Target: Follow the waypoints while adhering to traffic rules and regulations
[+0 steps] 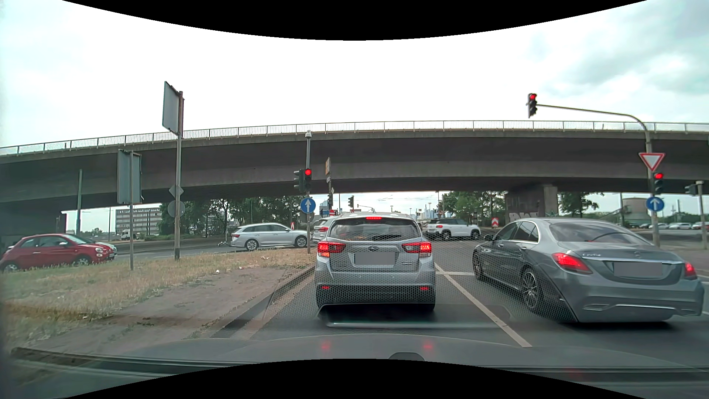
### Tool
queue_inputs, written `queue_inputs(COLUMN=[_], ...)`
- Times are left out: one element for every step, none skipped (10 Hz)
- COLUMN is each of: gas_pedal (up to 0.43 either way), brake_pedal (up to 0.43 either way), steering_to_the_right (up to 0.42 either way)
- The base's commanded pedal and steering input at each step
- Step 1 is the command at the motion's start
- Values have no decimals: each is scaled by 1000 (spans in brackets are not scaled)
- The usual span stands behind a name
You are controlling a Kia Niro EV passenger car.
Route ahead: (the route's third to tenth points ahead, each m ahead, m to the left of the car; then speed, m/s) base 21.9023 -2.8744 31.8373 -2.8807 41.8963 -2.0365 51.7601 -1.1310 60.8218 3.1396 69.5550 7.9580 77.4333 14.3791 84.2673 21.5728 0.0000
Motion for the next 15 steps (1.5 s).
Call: queue_inputs(gas_pedal=[0, 0, 0, 0, 0, 0, 0, 0, 0, 0, 0, 0, 0, 0, 0], brake_pedal=[256, 256, 262, 256, 256, 262, 256, 256, 256, 256, 250, 262, 256, 256, 256], steering_to_the_right=[-1, -1, -1, -1, -1, -1, -1, -1, -1, -1, -1, -1, -1, -1, -1])
